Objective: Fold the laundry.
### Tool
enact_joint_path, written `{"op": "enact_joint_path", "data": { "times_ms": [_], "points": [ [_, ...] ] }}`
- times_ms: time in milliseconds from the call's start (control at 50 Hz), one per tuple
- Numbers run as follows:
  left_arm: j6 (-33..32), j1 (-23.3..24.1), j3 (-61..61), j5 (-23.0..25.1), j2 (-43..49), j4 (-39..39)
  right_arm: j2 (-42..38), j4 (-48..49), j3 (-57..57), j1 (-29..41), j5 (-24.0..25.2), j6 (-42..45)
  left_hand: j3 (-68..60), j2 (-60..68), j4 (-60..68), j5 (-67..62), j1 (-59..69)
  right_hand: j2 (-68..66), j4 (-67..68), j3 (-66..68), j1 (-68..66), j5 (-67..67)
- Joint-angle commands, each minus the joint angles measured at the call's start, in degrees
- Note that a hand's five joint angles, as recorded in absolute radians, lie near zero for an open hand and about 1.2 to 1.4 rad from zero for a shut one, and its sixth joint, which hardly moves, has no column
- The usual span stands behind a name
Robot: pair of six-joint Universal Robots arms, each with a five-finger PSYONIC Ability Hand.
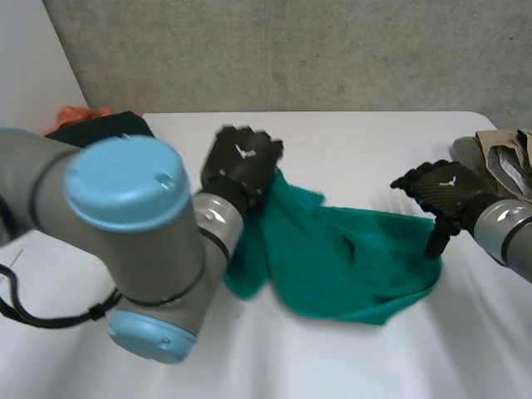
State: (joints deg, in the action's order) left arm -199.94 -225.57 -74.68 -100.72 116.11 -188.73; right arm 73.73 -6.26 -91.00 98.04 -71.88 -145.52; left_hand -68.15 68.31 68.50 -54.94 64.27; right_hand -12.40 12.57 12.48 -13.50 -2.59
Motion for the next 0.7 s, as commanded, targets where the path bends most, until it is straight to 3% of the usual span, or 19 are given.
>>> {"op": "enact_joint_path", "data": {
  "times_ms": [20,140,240,300,400,460,480,500,520,580,700],
  "points": [
    [-1.3,-1.3,2.0,0.1,1.0,-0.1,8.3,-2.8,-6.4,1.5,1.0,-2.5,-11.9,11.7,11.5,-15.1,15.7,2.4,-2.6,-2.5,3.5,2.6],
    [-3.0,-2.9,6.2,-0.1,8.9,-0.2,10.9,2.6,-12.7,3.4,2.6,-0.7,-11.9,11.7,11.5,-15.1,15.7,2.4,-2.6,-2.5,3.5,2.6],
    [-6.7,-7.9,9.6,-1.9,14.1,-1.6,10.7,8.1,-15.1,2.9,3.1,3.7,-11.9,11.7,11.5,-15.1,15.7,2.4,-2.6,-2.5,3.5,2.6],
    [-9.8,-10.9,11.7,-3.5,16.2,-3.0,8.7,9.0,-15.7,2.5,4.5,9.4,-11.9,11.7,11.5,-15.1,15.7,2.4,-2.6,-2.5,3.5,2.6],
    [-12.0,-12.2,12.1,-3.4,17.3,-5.5,1.7,9.1,-14.1,2.0,6.8,17.3,-9.4,9.2,9.0,-12.6,13.2,2.4,-2.6,-2.5,3.5,2.6],
    [-11.9,-12.0,11.0,-3.4,17.0,-7.2,-0.7,9.2,-12.6,1.2,7.5,18.6,11.1,-11.3,-11.4,7.9,-7.2,2.4,-2.6,-2.5,3.5,2.6],
    [-11.9,-11.8,10.8,-3.4,17.0,-7.3,-2.4,9.7,-11.5,0.6,7.8,18.9,21.0,-21.2,-21.3,17.8,-17.1,2.4,-2.6,-2.5,3.5,2.6],
    [-11.9,-11.6,9.8,-3.4,16.8,-7.3,-3.2,10.0,-11.0,0.4,8.1,19.0,38.6,-38.7,-38.9,35.4,-34.7,2.3,-2.5,-2.4,3.4,2.5],
    [-11.9,-11.6,9.3,-3.3,16.5,-7.3,-4.2,10.4,-10.4,0.2,8.3,19.1,43.9,-44.1,-44.3,40.7,-40.0,1.5,-1.7,-1.6,2.6,1.7],
    [-11.9,-11.0,6.8,-3.4,15.0,-7.3,-8.0,11.5,-8.1,0.1,10.1,19.4,52.2,-52.3,-52.5,49.0,-48.3,-1.4,1.2,1.3,-0.3,-1.2],
    [-11.7,-11.1,0.9,-3.4,8.6,-7.2,-12.2,11.5,-4.7,0.1,12.8,19.4,54.4,-54.6,-54.8,51.2,-50.5,-9.3,9.1,9.2,-8.2,-9.1]
  ]
}}
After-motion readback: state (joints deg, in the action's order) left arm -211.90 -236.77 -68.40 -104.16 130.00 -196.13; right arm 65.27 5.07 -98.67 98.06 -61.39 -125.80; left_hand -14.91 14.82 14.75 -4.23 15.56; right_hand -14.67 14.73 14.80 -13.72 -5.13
